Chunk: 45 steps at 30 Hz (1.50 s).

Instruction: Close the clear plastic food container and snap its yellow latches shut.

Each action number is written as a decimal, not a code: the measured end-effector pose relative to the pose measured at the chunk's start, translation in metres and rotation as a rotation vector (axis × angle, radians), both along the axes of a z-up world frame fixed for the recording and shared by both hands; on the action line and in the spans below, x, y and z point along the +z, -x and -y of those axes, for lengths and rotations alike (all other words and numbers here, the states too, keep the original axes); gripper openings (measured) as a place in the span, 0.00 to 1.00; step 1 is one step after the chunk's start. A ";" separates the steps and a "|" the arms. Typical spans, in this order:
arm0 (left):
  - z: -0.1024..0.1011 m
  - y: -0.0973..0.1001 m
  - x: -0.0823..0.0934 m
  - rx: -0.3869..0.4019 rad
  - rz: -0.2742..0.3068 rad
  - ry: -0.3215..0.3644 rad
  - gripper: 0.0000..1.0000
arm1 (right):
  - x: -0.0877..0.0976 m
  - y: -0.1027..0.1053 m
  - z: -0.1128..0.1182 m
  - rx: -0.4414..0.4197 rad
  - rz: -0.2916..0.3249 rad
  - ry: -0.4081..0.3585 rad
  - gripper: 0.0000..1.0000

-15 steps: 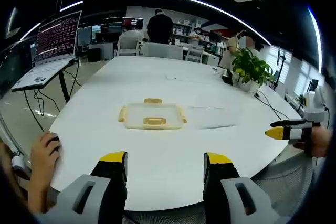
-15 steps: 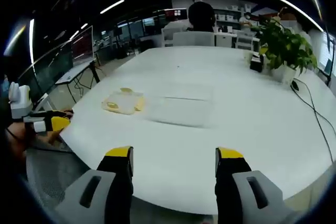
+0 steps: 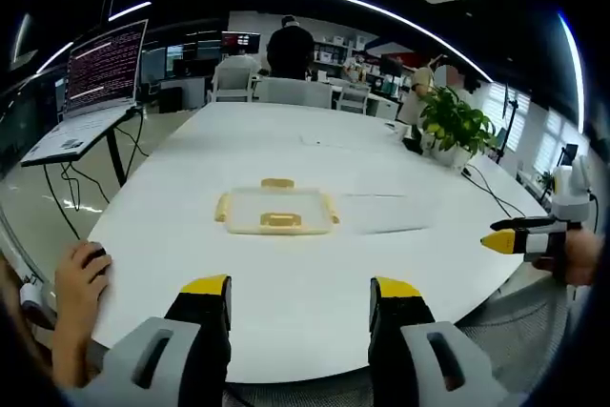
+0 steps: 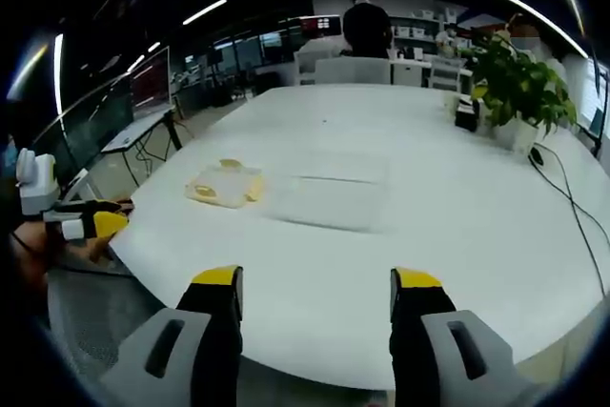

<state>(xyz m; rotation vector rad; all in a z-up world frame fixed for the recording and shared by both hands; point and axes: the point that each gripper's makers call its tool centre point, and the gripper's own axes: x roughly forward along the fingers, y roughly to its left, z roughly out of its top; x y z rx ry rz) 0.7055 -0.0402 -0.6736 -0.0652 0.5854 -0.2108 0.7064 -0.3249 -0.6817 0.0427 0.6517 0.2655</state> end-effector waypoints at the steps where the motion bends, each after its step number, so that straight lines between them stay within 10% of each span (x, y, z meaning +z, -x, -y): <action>1: 0.000 0.000 0.000 -0.001 -0.001 -0.001 0.53 | 0.000 0.000 0.000 0.000 0.000 0.000 0.60; 45: -0.006 0.000 0.001 0.002 -0.032 -0.027 0.52 | 0.000 0.001 -0.009 0.041 -0.009 0.004 0.59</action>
